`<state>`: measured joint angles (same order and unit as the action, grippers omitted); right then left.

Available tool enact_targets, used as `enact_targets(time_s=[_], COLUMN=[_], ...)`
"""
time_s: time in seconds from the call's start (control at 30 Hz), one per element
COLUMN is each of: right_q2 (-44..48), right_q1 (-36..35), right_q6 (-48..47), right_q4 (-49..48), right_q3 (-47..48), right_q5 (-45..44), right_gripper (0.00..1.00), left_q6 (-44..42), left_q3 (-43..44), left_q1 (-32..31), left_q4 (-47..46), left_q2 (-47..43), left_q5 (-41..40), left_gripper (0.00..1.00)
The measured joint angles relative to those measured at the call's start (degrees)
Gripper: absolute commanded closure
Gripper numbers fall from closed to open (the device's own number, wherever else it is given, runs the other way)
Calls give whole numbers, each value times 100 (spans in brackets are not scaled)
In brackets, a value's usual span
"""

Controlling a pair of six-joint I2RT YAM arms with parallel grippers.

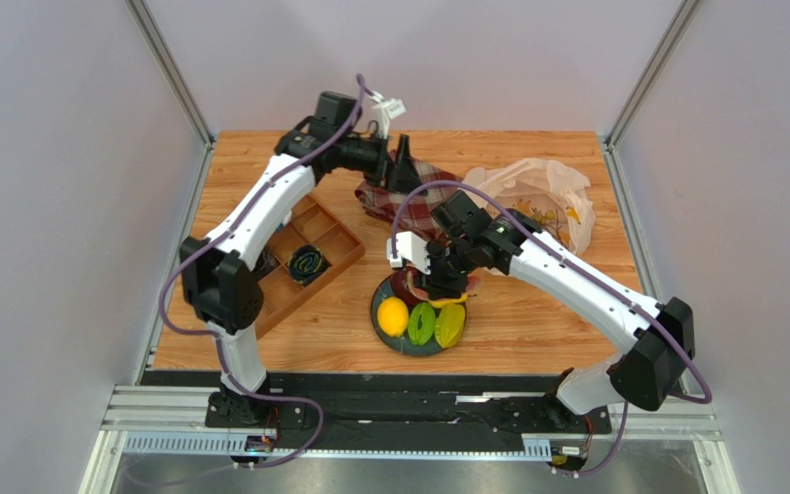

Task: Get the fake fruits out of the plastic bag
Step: Place the fake fruit on the plate.

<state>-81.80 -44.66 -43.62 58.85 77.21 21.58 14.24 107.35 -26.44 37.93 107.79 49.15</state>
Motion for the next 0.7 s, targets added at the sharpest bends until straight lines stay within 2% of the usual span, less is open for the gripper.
enact_targets(time_s=[0.2, 0.3, 0.57, 0.7], right_q2=[-529, -678, -671, -761], right_q1=[-175, -343, -1226, -1281], right_q6=[20, 125, 1213, 1438], right_q4=[2, -63, -774, -892], right_q3=[-4, -48, -669, -590], right_q5=[212, 236, -227, -365], right_gripper=[74, 75, 73, 72], left_q6=[44, 26, -131, -153], left_q3=[-350, -577, -1019, -1113], left_q1=[754, 925, 984, 1040], left_q4=[-107, -153, -59, 2], left_q2=[-1178, -1569, -1779, -1838], left_q5=[-103, -111, -192, -188], left_gripper=[4, 5, 5, 5])
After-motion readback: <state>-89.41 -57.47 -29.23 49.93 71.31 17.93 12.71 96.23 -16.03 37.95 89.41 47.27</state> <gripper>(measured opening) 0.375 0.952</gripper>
